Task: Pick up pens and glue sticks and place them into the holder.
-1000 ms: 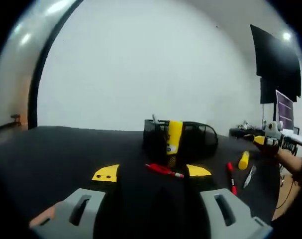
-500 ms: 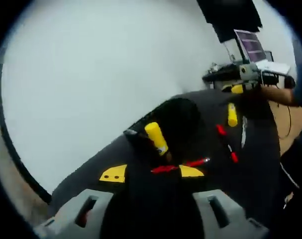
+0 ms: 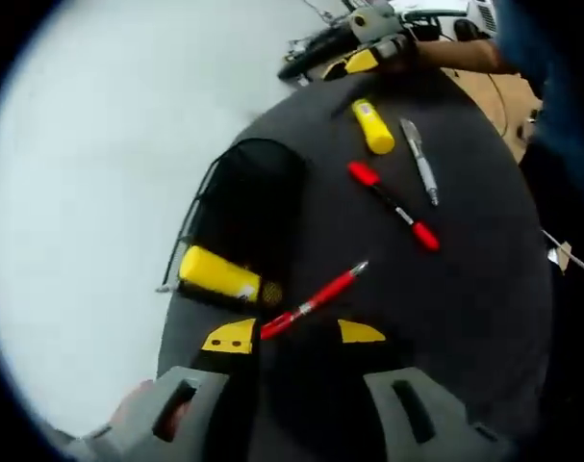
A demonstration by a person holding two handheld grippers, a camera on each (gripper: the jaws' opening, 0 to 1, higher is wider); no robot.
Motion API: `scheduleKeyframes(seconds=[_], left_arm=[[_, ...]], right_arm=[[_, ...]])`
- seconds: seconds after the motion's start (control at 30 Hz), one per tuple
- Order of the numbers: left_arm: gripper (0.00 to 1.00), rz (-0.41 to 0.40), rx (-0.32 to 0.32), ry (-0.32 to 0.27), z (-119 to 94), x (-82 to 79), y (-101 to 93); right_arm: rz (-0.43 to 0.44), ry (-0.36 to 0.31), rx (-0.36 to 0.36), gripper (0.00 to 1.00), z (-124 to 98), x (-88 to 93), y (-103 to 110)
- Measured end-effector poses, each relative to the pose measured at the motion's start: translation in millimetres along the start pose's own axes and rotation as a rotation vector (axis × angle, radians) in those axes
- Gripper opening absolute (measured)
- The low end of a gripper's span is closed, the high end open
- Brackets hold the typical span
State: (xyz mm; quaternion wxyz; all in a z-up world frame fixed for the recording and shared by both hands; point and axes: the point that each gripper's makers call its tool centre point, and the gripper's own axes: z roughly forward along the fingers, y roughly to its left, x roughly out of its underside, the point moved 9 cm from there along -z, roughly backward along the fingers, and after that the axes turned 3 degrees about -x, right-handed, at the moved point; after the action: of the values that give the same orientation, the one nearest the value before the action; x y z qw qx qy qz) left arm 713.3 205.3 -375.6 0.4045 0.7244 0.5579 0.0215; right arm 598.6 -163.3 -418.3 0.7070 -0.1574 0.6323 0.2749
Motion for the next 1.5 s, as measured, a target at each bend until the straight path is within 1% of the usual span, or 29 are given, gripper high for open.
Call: scheduleKeyframes(seconds=[0.03,0.1,0.2,0.27,0.33,0.37,0.53,0.6,0.67,0.83,0.87,1.03,1.17,1.27,1.4,1.5], left_arm=[[0.28,0.029,0.030,0.017,2.0,-2.4,0.4],[0.27,0.112,0.078,0.067,7.9,-6.4,0.8],[0.25,0.168,0.131,0.084,19.1,-13.5,1.9],[0.25,0.219,0.164,0.104,25.9,-16.1,3.0],[0.22,0.269,0.193,0.120,31.8,-18.6,3.0],[0.21,0.304,0.206,0.136,33.7,-19.7,2.4],[0.20,0.411,0.281,0.202,44.9,-20.0,-0.5],[0.19,0.415,0.294,0.208,48.4,-20.9,-0.7],[0.18,0.422,0.306,0.201,51.0,-22.8,-1.6],[0.16,0.476,0.332,0.212,62.5,-25.4,-2.0],[0.16,0.492,0.343,0.220,63.8,-25.8,-2.9],[0.13,0.510,0.392,0.232,70.7,-26.7,-6.0],[0.12,0.512,0.413,0.244,71.8,-27.3,-4.8],[0.09,0.521,0.420,0.243,72.3,-27.5,-5.1],[0.08,0.505,0.417,0.255,70.6,-28.4,-4.5],[0.07,0.472,0.409,0.252,66.6,-29.6,-3.8]], right_arm=[[-0.001,-0.001,0.000,0.33,-0.1,-0.1,0.1],[0.000,-0.004,0.000,0.33,-0.4,-0.5,0.1],[0.001,-0.007,-0.002,0.33,-0.7,-0.8,0.3],[0.000,-0.007,-0.004,0.33,-0.7,-0.8,0.7],[-0.002,-0.007,-0.005,0.33,-0.8,-0.8,1.3],[-0.002,-0.007,-0.006,0.33,-0.7,-0.9,1.6],[-0.005,-0.009,-0.011,0.32,-1.0,-1.3,3.1],[-0.006,-0.009,-0.014,0.32,-0.9,-1.1,3.7],[-0.008,-0.008,-0.017,0.32,-0.7,-1.0,4.4],[-0.009,-0.008,-0.020,0.32,-0.4,-0.7,4.5],[-0.009,-0.005,-0.020,0.32,-0.3,-0.4,4.2],[-0.012,0.000,-0.025,0.31,0.5,0.3,4.7],[-0.013,0.001,-0.026,0.31,0.7,0.4,5.0],[-0.013,0.001,-0.026,0.31,0.7,0.3,5.1],[-0.012,0.000,-0.024,0.31,0.6,0.1,4.5],[-0.009,-0.001,-0.023,0.31,0.7,0.0,3.8]])
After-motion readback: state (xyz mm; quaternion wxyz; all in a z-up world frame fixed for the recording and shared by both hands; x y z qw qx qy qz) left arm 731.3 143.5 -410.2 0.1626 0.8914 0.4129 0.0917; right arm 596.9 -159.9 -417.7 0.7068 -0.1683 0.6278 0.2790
